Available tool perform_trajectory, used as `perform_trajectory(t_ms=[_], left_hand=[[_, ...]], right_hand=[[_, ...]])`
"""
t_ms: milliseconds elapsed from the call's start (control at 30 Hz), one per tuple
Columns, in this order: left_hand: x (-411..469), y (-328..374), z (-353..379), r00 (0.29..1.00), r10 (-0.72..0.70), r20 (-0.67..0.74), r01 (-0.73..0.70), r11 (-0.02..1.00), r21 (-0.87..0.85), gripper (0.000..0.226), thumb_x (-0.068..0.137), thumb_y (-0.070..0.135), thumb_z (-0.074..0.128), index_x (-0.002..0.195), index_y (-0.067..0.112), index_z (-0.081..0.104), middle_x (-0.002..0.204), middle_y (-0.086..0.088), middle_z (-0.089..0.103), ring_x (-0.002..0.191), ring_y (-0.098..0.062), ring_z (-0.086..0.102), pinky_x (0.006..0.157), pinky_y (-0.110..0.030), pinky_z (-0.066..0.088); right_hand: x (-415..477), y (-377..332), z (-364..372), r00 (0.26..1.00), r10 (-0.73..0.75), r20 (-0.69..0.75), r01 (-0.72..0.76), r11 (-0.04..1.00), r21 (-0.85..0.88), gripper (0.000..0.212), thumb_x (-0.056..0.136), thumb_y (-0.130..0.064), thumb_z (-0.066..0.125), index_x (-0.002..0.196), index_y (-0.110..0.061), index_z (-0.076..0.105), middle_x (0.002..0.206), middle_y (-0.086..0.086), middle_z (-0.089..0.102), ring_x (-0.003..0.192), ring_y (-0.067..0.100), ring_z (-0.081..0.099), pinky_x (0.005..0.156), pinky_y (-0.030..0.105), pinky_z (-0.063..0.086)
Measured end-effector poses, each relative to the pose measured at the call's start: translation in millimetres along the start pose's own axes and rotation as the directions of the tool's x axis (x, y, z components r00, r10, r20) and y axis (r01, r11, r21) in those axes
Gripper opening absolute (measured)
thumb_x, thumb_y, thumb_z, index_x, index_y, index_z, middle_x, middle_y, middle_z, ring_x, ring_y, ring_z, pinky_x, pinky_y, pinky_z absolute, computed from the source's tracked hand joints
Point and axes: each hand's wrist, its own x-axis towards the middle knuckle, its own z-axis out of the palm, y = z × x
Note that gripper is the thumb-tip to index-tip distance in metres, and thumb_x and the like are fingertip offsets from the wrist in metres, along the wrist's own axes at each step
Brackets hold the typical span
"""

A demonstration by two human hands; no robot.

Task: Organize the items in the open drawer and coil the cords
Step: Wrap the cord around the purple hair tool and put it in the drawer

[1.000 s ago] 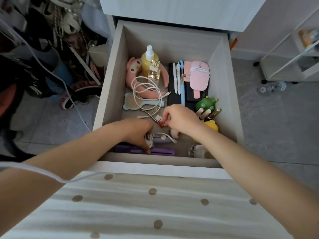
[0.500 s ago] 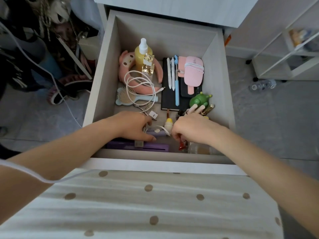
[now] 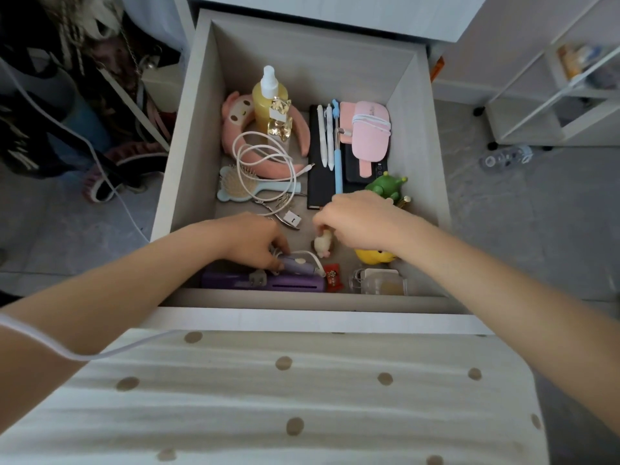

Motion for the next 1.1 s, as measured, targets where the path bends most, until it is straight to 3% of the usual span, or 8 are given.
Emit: perform_trajectory(t_ms=[100,300,433,500,600,767,967,1100], left_hand=[[0,-1,-1,0.999,0.006,0.037,-0.006,1.000,0.000,0.046,0.081,0.040,0.062,0.126,0.038,0.056,0.124,0.004,0.060,0.110,-0.019,0.056,0.088,-0.027,0.044],[-1,0,3,1.000,-0.013,-0.010,0.013,1.000,-0.027,0.057,0.078,0.037,0.069,0.132,0.030,0.050,0.126,0.001,0.058,0.110,-0.020,0.055,0.084,-0.024,0.042],[1,-3,4,0.998,-0.068,-0.009,0.067,0.993,-0.099,0.071,0.075,0.041,0.074,0.135,0.018,0.043,0.131,-0.005,0.046,0.110,-0.021,0.052,0.083,-0.023,0.041],[2,-6,5,0.997,-0.080,0.010,0.081,0.993,-0.090,0.067,0.074,0.045,0.073,0.130,0.018,0.047,0.129,-0.005,0.042,0.110,-0.022,0.051,0.090,-0.028,0.044],[3,-6,4,0.996,-0.073,0.052,0.079,0.990,-0.121,0.058,0.076,0.046,0.070,0.123,0.020,0.051,0.120,-0.003,0.047,0.101,-0.021,0.051,0.085,-0.029,0.045],[3,-6,4,0.992,-0.090,0.085,0.104,0.978,-0.182,0.047,0.082,0.046,0.064,0.120,0.021,0.052,0.096,0.005,0.050,0.087,-0.016,0.050,0.073,-0.026,0.038],[2,-5,1,0.994,-0.085,0.073,0.098,0.978,-0.185,0.037,0.086,0.045,0.060,0.112,0.019,0.058,0.102,-0.001,0.060,0.088,-0.018,0.054,0.076,-0.029,0.045],[0,-3,-1,0.993,-0.092,0.069,0.102,0.981,-0.164,0.036,0.088,0.043,0.058,0.111,0.017,0.058,0.098,-0.001,0.057,0.087,-0.019,0.052,0.072,-0.028,0.041]], right_hand=[[23,-9,11,0.994,-0.064,0.084,0.079,0.980,-0.185,0.035,0.085,-0.019,0.061,0.120,-0.019,0.055,0.113,0.003,0.056,0.108,0.026,0.053,0.065,0.033,0.036],[44,-20,26,0.981,-0.175,0.080,0.192,0.910,-0.367,0.024,0.089,-0.007,0.053,0.110,-0.016,0.060,0.114,0.004,0.060,0.107,0.027,0.059,0.072,0.032,0.039],[30,-5,12,0.988,-0.155,0.005,0.153,0.971,-0.185,0.030,0.085,-0.018,0.061,0.113,-0.017,0.051,0.106,0.004,0.063,0.095,0.029,0.061,0.064,0.032,0.040],[19,6,0,0.987,-0.117,-0.109,0.117,0.993,-0.009,0.030,0.082,-0.015,0.059,0.109,-0.019,0.047,0.100,-0.002,0.061,0.085,0.024,0.059,0.061,0.030,0.036],[2,21,-13,0.985,-0.031,-0.172,0.076,0.962,0.262,0.031,0.081,-0.010,0.057,0.110,-0.021,0.053,0.089,-0.010,0.056,0.078,0.013,0.051,0.060,0.029,0.036],[0,32,-9,0.994,-0.046,-0.101,0.064,0.981,0.185,0.030,0.080,-0.006,0.059,0.102,-0.025,0.066,0.100,-0.005,0.061,0.094,0.017,0.056,0.079,0.039,0.047],[9,29,6,0.998,-0.061,0.015,0.059,0.992,0.112,0.043,0.078,0.003,0.052,0.107,-0.023,0.069,0.106,0.001,0.066,0.096,0.024,0.060,0.080,0.040,0.050],[7,28,3,0.995,-0.077,0.056,0.073,0.995,0.070,0.046,0.081,0.004,0.050,0.112,-0.025,0.068,0.110,0.001,0.065,0.100,0.026,0.059,0.082,0.041,0.050]])
